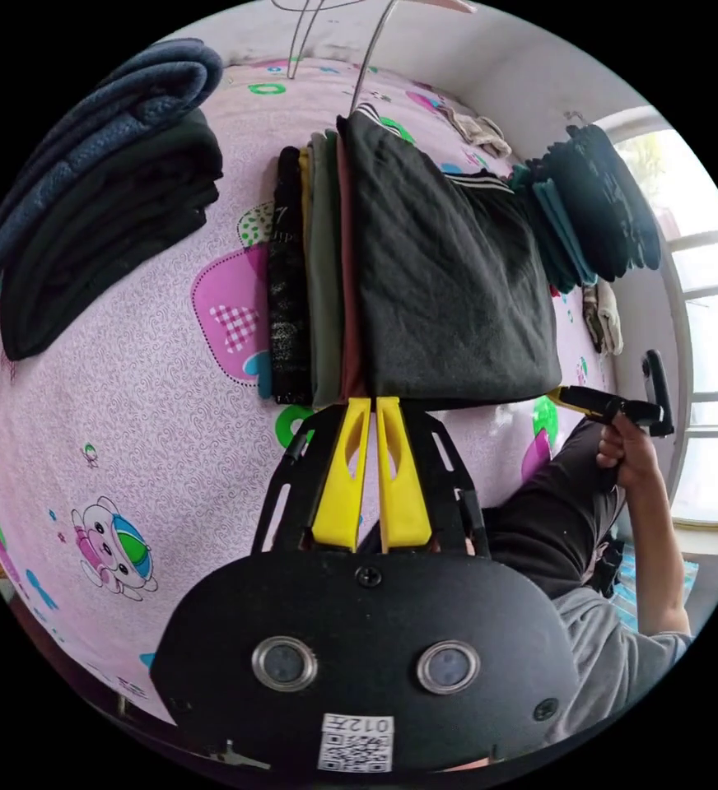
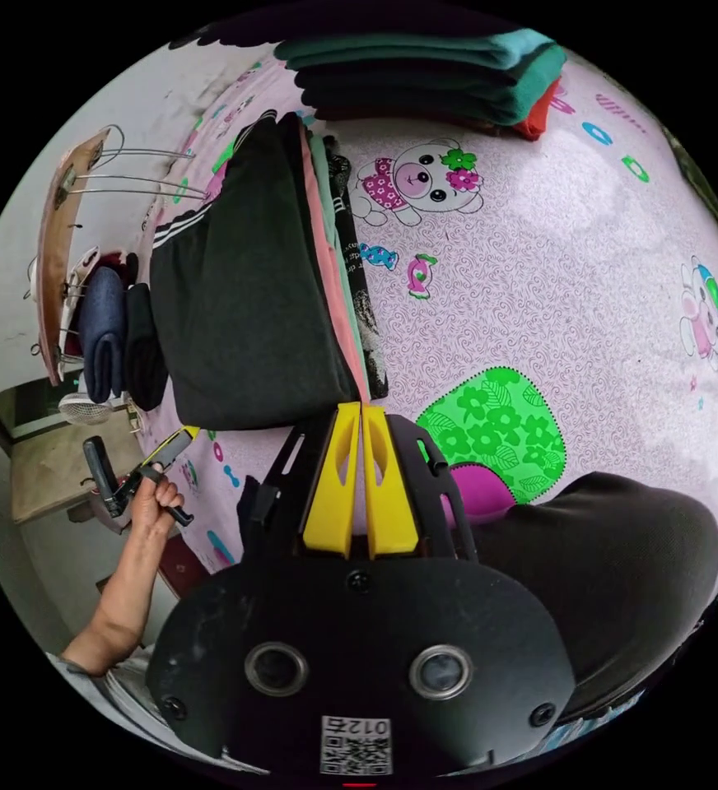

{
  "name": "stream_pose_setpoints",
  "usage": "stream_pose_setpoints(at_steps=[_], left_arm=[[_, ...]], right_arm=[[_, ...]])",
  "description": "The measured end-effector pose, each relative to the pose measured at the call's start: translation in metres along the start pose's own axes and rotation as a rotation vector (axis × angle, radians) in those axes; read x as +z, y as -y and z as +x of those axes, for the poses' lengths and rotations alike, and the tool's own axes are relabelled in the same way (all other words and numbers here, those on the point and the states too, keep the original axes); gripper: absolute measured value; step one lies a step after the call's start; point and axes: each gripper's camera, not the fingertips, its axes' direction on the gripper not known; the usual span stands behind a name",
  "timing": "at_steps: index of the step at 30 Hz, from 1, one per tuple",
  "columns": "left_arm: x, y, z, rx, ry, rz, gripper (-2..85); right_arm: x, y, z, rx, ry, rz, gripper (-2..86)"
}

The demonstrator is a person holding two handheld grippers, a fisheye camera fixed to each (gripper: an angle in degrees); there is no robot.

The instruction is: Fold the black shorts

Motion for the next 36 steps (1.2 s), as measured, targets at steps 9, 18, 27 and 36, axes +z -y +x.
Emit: stream_pose_setpoints(at_steps=[9,18,27,36], left_arm=[[-0.023,-0.024,-0.061,-0.174,-0.253,0.058,2.1],[-0.035,-0.012,-0.094,-0.254,-0.488,0.075,8.6],[-0.036,-0.007,-0.105,-0.273,-0.487,0.045,9.3],[-0.049,-0.004,-0.093,-0.204,-0.469,0.04,3.7]], right_arm=[[-0.03,0.001,0.038,0.115,0.176,0.063,1.8],[-0.034,0.022,0.067,0.162,0.396,0.006,5.8],[-0.039,0.047,0.069,0.155,0.407,-0.028,4.4],[-0.057,0.06,0.063,0.126,0.434,-0.007,0.5]])
